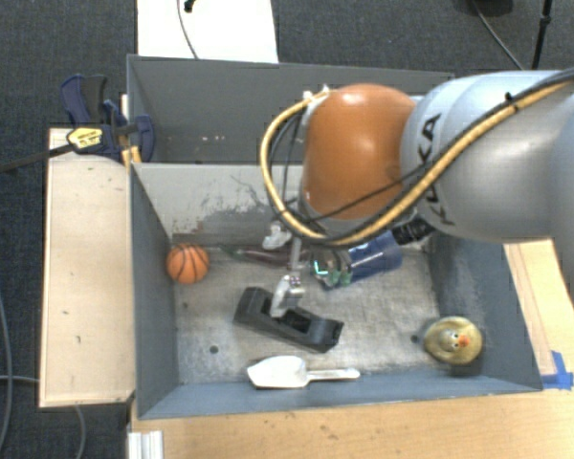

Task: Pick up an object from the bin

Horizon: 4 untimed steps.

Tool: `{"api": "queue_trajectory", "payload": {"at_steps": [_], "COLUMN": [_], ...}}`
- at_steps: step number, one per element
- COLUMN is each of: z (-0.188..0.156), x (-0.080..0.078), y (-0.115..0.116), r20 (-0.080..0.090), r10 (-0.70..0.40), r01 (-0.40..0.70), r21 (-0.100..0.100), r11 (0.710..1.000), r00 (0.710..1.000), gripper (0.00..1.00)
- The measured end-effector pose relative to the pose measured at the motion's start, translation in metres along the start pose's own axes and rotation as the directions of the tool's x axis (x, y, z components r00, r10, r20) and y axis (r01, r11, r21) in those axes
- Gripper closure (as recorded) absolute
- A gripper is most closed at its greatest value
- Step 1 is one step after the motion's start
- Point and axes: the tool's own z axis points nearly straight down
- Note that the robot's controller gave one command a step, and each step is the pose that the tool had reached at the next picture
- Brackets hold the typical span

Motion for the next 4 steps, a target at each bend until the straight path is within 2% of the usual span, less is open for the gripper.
{"api": "queue_trajectory", "payload": {"at_steps": [1, 2, 3, 4], "z": [-0.004, 0.053, 0.07, 0.063], "x": [-0.002, 0.0, -0.003, 0.01], "y": [-0.001, -0.021, -0.034, -0.046], "r20": [0.008, 0.013, 0.003, 0.005], "r10": [0.004, 0.048, 0.082, 0.275], "r01": [-0.004, -0.047, -0.082, -0.275], "r21": [-0.001, -0.003, -0.003, -0.001], "r11": [1.0, 0.999, 0.997, 0.961], "r00": [1.0, 0.999, 0.997, 0.961], "gripper": [0.0, 0.0, 0.0, 0.0]}}
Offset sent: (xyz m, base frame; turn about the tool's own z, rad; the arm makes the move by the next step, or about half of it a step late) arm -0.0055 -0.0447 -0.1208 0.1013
